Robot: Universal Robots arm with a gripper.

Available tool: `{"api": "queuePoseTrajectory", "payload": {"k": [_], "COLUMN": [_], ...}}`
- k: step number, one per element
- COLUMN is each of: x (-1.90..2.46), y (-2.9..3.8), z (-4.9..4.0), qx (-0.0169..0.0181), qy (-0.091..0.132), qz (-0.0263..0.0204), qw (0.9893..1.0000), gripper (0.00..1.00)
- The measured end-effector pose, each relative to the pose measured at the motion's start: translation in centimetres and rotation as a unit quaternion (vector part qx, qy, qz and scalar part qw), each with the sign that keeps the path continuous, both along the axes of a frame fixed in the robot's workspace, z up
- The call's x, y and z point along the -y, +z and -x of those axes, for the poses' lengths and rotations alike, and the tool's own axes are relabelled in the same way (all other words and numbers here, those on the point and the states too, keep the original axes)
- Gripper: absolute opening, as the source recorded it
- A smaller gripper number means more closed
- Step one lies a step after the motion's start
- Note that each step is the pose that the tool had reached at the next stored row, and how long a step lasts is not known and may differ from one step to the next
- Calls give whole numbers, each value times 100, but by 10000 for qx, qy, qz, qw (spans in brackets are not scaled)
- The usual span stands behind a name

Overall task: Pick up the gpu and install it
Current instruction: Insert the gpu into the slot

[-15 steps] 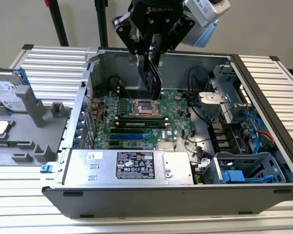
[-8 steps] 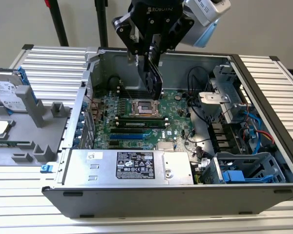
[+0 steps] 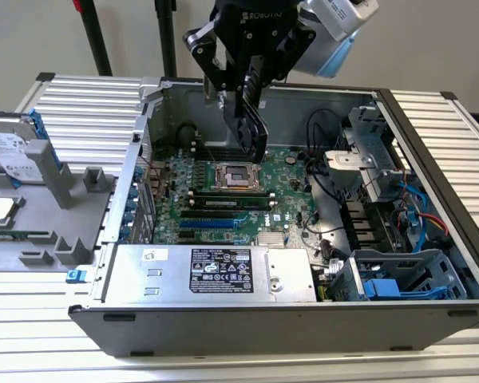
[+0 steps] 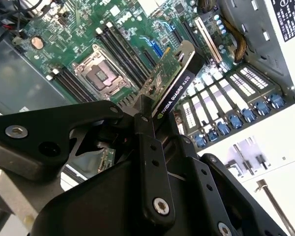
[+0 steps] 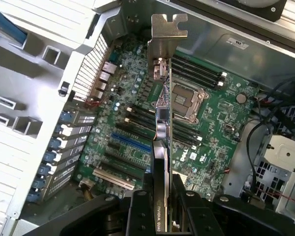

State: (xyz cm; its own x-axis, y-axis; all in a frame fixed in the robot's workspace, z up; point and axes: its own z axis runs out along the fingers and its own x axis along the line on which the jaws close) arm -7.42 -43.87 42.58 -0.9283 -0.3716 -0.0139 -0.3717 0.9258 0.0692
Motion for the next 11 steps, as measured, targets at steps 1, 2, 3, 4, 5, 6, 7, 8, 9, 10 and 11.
{"api": "queuePoseTrajectory", "payload": {"k": [1,2,3,4,5,6,7,8,9,10,11], "x": [0,0,0,0,0,0,0,0,0,0,0], "y": [0,0,0,0,0,0,0,0,0,0,0], "z": [0,0,0,0,0,0,0,0,0,0,0], "qx": [0,0,0,0,0,0,0,0,0,0,0], "qy": [39,79,119,160,200,240,284,322,364,406,446], "qz": [0,0,0,0,0,0,0,0,0,0,0], "qw": [10000,10000,9999,9999,9998,9997,9996,9995,9993,9992,9990], "gripper": [0,0,0,0,0,0,0,0,0,0,0]}}
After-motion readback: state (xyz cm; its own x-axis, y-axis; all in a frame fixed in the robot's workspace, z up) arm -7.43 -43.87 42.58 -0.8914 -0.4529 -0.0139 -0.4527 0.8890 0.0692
